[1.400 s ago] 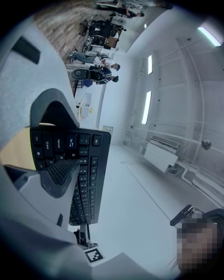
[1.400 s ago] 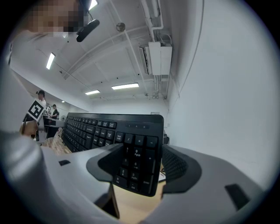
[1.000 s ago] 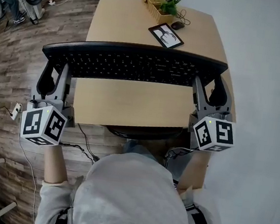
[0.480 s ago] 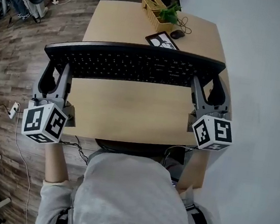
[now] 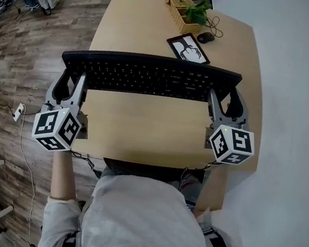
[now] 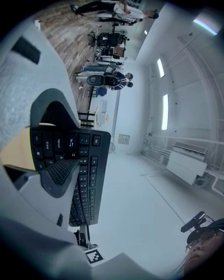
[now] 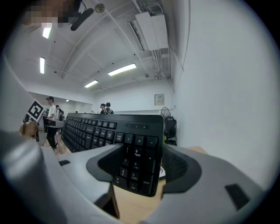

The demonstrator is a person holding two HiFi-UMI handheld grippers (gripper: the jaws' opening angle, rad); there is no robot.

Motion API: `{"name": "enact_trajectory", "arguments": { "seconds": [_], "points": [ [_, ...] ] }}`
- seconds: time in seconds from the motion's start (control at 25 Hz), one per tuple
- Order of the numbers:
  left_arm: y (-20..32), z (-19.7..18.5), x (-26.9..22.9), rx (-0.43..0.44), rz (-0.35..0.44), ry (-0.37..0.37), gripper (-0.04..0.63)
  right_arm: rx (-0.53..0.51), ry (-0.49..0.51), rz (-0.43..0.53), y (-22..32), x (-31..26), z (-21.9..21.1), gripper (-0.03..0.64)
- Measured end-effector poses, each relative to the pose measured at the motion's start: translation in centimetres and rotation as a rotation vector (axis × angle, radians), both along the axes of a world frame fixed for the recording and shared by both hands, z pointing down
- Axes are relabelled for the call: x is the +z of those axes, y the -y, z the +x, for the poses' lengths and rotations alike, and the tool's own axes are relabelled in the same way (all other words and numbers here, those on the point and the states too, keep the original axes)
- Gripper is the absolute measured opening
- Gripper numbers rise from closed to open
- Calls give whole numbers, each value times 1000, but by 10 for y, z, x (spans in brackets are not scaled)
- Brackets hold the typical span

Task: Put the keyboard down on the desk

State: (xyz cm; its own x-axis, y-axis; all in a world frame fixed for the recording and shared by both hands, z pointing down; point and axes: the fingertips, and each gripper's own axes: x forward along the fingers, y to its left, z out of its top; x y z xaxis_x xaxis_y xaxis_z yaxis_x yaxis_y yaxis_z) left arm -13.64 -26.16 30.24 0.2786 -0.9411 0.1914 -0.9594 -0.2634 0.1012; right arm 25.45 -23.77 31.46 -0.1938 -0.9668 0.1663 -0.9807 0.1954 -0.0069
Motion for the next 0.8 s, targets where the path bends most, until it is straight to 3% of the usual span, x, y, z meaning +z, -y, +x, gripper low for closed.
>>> {"name": "enact_trajectory", "arguments": {
  "seconds": [0.44, 0.8],
  "points": [
    [36, -2, 103, -6, -241, 32, 218, -7, 34, -238, 36, 108, -2, 250],
    [46, -11, 167, -12, -393, 41, 217, -13, 43, -389, 47, 172, -11, 250]
  ]
}}
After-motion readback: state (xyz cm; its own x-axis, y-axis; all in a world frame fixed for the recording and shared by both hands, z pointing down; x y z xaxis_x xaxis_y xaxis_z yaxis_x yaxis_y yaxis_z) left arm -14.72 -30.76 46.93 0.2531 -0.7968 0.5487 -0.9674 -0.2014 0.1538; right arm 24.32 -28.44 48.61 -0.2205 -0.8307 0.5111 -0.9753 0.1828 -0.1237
